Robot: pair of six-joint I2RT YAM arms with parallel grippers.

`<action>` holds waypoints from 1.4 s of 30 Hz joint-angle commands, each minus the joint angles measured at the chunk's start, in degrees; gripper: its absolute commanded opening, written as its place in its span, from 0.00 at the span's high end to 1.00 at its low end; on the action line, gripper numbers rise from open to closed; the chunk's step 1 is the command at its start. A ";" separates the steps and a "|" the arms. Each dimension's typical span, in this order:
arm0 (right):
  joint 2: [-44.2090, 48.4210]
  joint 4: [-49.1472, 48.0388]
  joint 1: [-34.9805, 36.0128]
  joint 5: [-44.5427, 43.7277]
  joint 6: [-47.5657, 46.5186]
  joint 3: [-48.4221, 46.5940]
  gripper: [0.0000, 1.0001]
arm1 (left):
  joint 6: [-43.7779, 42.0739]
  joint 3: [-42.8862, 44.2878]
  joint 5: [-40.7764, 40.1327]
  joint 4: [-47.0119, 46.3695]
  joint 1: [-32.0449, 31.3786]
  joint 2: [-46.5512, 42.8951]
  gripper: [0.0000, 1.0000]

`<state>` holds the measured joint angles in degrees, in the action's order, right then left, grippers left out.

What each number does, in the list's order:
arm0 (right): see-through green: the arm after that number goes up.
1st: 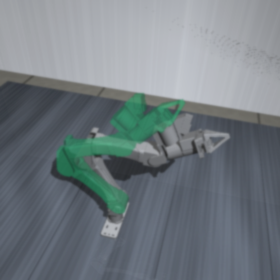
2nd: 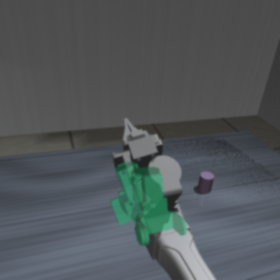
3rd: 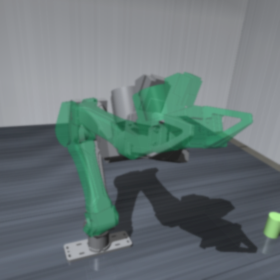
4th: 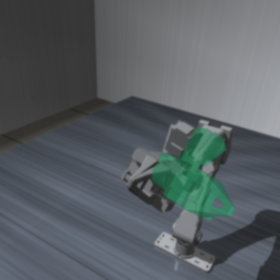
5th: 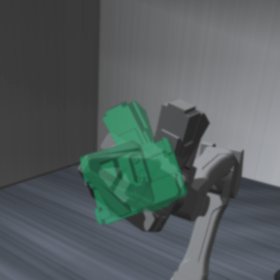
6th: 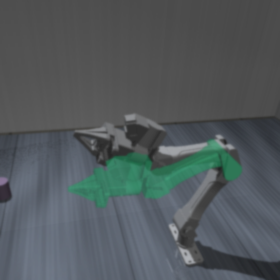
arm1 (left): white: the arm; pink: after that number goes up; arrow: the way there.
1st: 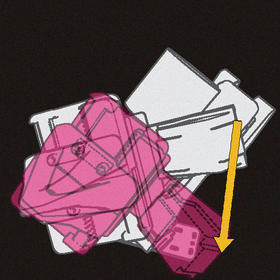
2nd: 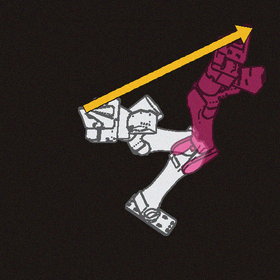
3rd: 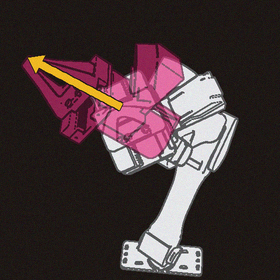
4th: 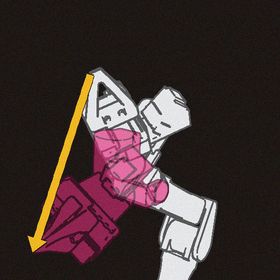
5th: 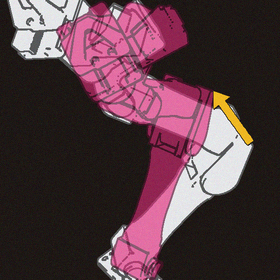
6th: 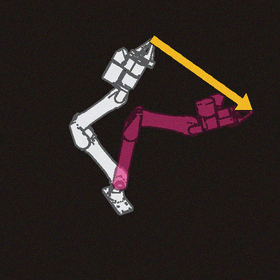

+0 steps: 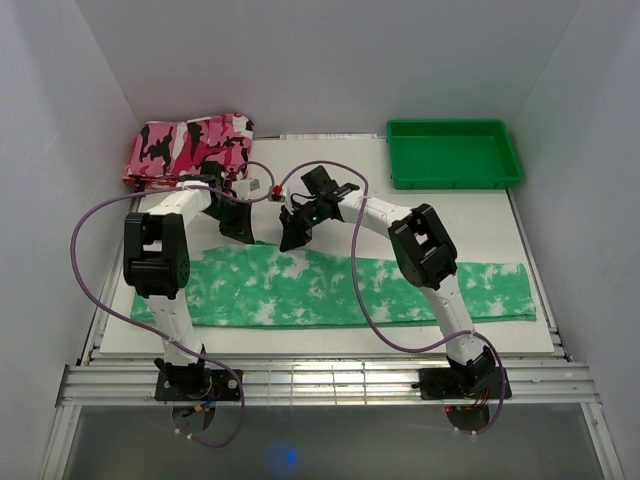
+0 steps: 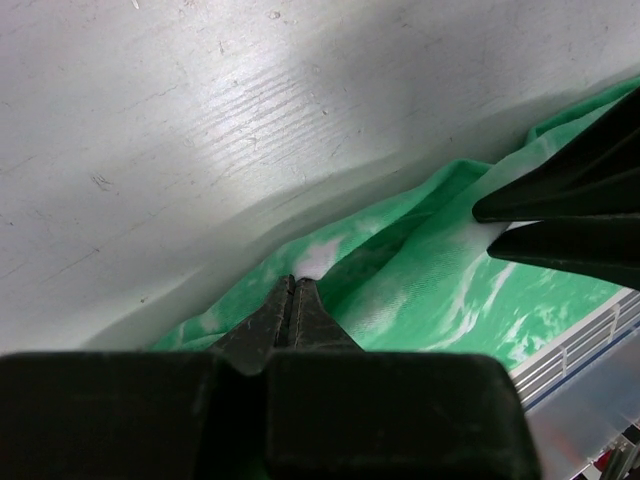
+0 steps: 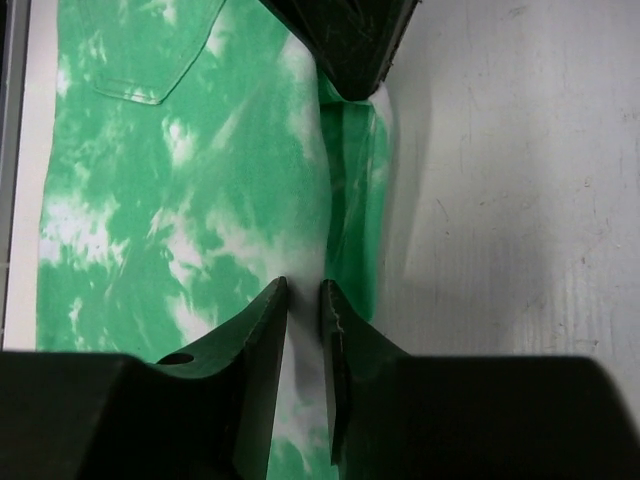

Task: Fold and stack the trousers
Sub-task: Fold the trousers

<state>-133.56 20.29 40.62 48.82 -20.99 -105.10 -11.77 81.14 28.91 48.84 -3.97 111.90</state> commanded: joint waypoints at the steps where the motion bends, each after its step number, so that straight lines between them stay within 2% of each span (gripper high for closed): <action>1: 4.01 0.54 0.34 -1.45 -1.68 0.51 0.78 | -0.36 1.21 -0.69 -0.41 -0.08 -0.89 1.00; 3: 4.18 1.15 0.34 -0.57 -2.56 0.33 0.88 | -0.45 0.95 -0.78 -0.41 -0.08 -0.98 1.00; 5: 4.44 1.76 0.34 1.79 -3.35 0.16 0.92 | -0.10 0.95 -0.78 -0.59 -0.08 -0.89 1.00; 11: 8.83 2.82 1.65 6.28 -8.09 3.58 0.92 | 1.05 1.73 -1.48 -1.38 0.36 -0.45 1.00; 13: 10.24 4.66 2.44 6.47 -12.21 5.95 0.92 | 1.31 2.35 -1.75 -1.47 0.36 -0.28 1.00; 19: 13.06 8.71 6.66 2.52 -23.63 13.51 0.92 | 2.63 3.14 -0.87 -2.17 0.89 -0.19 1.00; 23: 13.32 3.36 8.68 -2.75 -23.66 18.96 0.92 | 2.81 3.41 0.80 -2.34 1.15 -0.10 1.00; 24: 13.06 2.48 8.77 -3.63 -23.48 19.75 0.92 | 2.81 3.49 1.50 -2.52 1.15 -0.27 0.97; 25: 12.28 1.51 8.95 -4.42 -23.39 20.45 0.91 | 2.81 3.76 2.29 -2.52 1.50 -0.71 0.86; 28: 10.78 1.15 8.95 -7.50 -23.48 20.64 0.92 | 2.46 4.55 3.70 -2.26 1.68 -1.85 0.71; 29: 9.99 0.63 8.95 -8.81 -23.65 20.90 0.92 | 2.11 5.59 3.27 -2.00 1.68 -2.64 0.63; 32: 9.37 -0.77 8.95 -10.05 -23.92 21.77 0.91 | 0.79 7.62 3.09 0.99 1.60 -4.66 0.54; 35: 9.37 -1.92 8.95 -10.32 -23.13 22.13 0.91 | 0.70 6.31 0.72 1.78 1.33 -8.26 0.50; 41: 9.19 -2.63 8.86 -10.50 -21.72 22.13 0.91 | 2.89 0.16 -4.03 3.81 -1.65 -10.29 0.48; 42: 9.19 -2.63 8.86 -10.58 -21.63 22.13 0.91 | 3.07 -0.54 -4.03 3.89 -2.09 -10.56 0.37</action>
<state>-122.32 16.88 49.54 42.72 -42.72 -84.53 -9.85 83.18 27.00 50.92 -4.08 104.38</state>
